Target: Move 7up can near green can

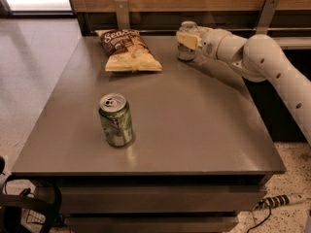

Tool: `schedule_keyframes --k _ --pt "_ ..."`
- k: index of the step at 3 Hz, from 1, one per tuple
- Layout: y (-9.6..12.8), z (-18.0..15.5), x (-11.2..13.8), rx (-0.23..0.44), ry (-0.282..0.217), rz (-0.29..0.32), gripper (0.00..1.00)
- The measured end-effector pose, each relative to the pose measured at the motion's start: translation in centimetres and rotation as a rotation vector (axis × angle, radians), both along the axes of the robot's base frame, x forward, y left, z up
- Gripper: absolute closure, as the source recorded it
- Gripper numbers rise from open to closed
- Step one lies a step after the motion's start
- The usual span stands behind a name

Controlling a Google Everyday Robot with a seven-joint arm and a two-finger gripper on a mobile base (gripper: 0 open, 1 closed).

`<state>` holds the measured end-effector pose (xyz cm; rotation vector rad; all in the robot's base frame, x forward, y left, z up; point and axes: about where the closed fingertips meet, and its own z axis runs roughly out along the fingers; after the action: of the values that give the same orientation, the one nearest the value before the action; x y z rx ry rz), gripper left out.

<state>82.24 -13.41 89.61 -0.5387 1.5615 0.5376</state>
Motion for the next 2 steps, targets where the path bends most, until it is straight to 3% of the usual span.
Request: schedule_keyframes --k 2 --pt "-1.5 4.2 -3.7 -0.041 -0.031 -0.001 1.0"
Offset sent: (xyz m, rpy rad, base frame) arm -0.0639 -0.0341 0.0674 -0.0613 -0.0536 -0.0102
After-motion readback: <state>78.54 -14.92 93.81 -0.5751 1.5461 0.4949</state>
